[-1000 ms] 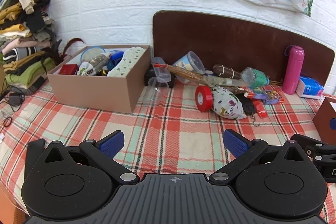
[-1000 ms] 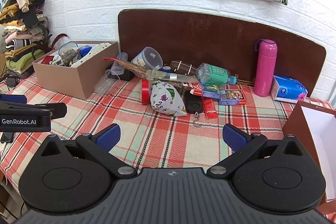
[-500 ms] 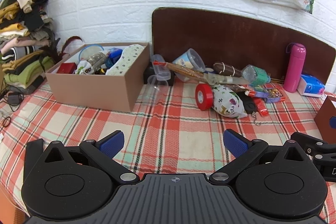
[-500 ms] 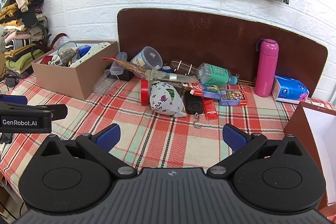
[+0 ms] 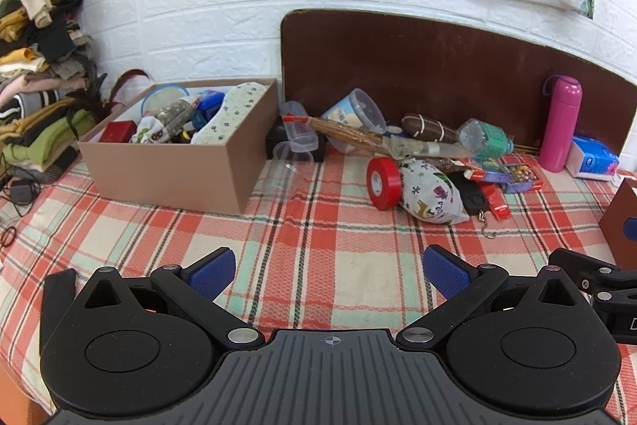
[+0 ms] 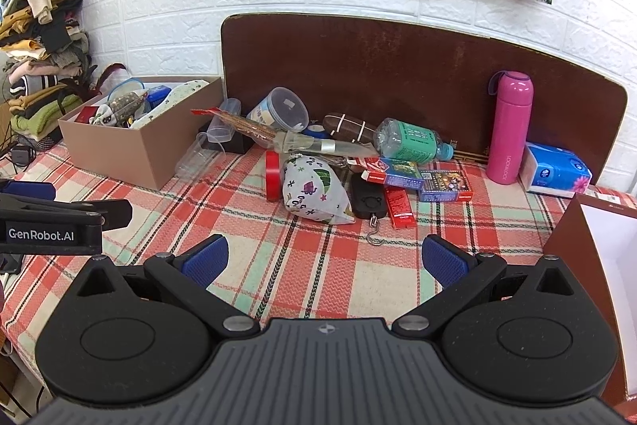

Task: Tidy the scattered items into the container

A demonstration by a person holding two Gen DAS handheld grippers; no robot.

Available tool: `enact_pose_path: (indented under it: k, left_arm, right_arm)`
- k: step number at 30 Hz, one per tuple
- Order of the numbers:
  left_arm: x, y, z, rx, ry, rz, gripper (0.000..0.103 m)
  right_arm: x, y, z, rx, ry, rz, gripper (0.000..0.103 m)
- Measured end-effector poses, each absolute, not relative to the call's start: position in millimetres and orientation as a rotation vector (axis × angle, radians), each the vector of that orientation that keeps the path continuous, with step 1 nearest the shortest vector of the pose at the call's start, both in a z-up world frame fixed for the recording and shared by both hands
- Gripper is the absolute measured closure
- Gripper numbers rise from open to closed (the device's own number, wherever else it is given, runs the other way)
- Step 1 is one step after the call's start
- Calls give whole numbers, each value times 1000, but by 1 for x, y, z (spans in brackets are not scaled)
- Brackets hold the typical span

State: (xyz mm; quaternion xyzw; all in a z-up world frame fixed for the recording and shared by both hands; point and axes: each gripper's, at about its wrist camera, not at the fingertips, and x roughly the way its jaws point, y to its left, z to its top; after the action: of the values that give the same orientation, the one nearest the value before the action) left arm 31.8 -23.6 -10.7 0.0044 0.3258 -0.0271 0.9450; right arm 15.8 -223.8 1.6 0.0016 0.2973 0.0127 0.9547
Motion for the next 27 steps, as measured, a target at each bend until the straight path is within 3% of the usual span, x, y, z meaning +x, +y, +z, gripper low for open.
enact_pose_path:
  k: [16,27]
  left_arm:
    - [141,-69,-63,114,670,-140,1]
    - [204,-93,-96,46,797,-302,20]
  right_arm:
    - [110,-252,-57,-108,583,128,0]
    - [182,-239,-119,-209,638,222,5]
